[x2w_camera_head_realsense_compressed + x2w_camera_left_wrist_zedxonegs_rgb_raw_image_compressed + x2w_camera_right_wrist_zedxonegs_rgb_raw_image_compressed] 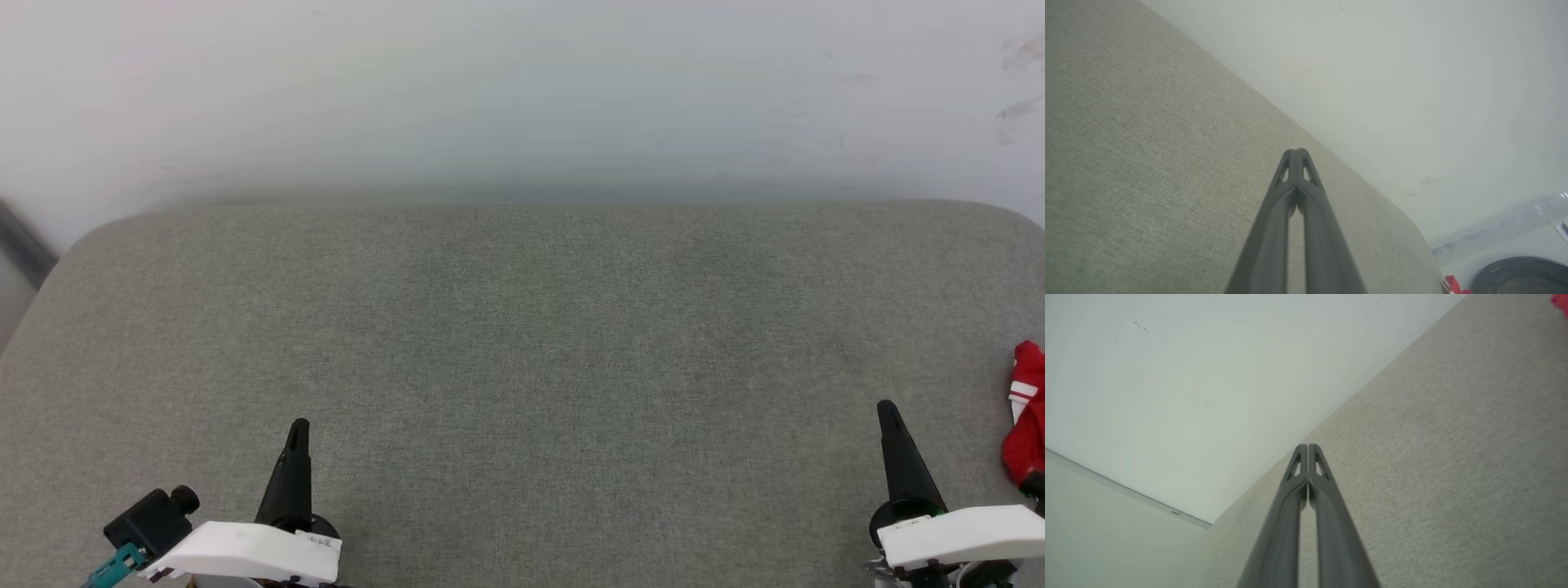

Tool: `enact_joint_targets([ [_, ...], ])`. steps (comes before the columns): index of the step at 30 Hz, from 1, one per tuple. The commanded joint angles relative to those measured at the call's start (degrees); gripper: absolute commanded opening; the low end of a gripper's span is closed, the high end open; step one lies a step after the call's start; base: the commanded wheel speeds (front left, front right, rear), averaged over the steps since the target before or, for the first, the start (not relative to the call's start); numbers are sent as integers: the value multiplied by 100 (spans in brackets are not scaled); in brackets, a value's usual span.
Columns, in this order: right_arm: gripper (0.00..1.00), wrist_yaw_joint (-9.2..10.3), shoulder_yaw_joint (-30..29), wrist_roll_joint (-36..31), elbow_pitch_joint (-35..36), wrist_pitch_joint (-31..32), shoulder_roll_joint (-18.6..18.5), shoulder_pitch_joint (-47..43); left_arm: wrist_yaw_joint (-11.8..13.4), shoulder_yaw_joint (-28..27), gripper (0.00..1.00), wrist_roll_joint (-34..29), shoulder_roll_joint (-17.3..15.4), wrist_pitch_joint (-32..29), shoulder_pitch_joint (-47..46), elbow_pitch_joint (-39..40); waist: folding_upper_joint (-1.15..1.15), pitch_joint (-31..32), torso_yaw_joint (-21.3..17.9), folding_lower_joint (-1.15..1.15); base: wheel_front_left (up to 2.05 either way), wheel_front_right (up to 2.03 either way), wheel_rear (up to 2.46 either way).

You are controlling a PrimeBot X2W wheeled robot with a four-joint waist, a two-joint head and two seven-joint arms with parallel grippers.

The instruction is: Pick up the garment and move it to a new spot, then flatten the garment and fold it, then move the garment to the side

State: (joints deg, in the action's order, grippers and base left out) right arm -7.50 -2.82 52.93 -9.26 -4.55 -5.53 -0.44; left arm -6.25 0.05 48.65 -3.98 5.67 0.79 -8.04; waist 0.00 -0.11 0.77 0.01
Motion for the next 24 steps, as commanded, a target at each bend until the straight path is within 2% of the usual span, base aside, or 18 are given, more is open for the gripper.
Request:
enact_joint_targets([
  [1,0,1,-18,173,35,34,7,160,-23,-28,0,181,-38,-30,-129,19,0,0,-1,0,0,0,0],
  [24,0,1,-114,1528,-140,388,79,353,-67,-184,0,1713,-39,-399,-339,-194,0,-2,-22,0,0,0,0],
])
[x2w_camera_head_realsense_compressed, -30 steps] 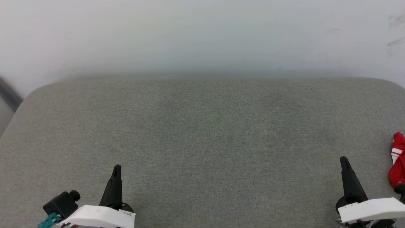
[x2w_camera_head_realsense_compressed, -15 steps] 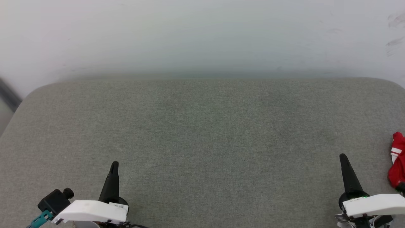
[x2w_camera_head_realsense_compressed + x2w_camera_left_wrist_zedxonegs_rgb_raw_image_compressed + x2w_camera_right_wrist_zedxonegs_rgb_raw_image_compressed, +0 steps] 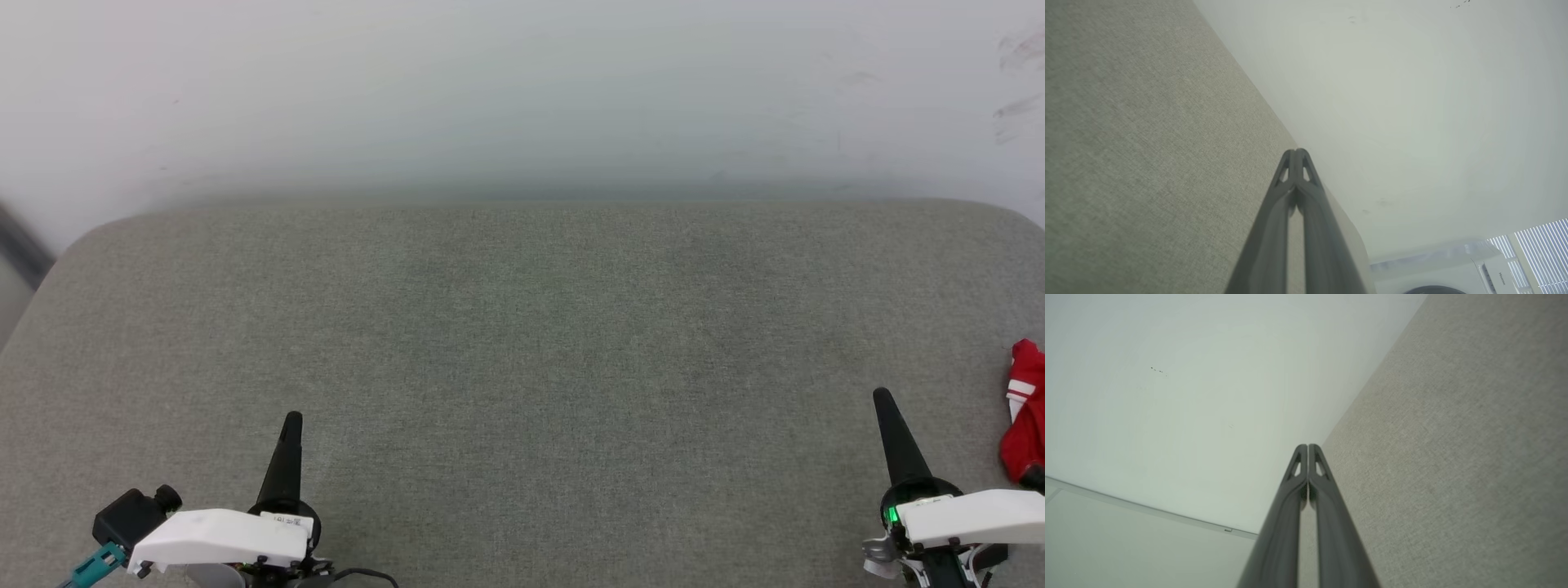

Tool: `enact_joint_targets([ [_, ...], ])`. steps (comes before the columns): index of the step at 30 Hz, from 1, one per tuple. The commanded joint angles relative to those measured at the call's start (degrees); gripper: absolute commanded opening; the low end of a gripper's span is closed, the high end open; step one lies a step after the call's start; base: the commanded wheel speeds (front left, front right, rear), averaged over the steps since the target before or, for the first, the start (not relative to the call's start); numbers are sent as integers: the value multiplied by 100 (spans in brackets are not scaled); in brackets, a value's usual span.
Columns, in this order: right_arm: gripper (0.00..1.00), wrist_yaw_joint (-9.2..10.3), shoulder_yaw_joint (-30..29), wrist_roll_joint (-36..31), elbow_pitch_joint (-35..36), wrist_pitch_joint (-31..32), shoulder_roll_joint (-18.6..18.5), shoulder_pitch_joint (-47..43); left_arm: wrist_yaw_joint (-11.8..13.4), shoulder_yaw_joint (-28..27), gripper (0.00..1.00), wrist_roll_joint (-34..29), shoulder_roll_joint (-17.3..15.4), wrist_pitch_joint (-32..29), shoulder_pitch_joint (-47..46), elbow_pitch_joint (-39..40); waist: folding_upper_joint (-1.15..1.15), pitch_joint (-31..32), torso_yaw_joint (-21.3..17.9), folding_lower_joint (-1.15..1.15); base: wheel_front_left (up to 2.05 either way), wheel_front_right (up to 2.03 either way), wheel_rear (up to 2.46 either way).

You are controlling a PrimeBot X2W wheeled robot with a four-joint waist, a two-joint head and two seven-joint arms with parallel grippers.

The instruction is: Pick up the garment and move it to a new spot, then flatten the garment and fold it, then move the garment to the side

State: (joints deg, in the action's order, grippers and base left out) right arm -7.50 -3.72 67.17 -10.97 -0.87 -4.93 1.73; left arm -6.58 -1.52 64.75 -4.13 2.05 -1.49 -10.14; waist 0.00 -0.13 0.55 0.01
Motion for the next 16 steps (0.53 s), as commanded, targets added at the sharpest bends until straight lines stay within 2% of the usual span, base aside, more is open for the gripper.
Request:
enact_joint_targets([
  [1,0,1,-28,157,24,34,21,139,-36,-32,0,164,-24,-44,-123,9,0,0,-1,0,0,0,0],
  [16,0,1,-85,925,-84,246,65,252,-54,-136,0,1030,-15,-267,-246,-118,0,-2,-16,0,0,0,0],
])
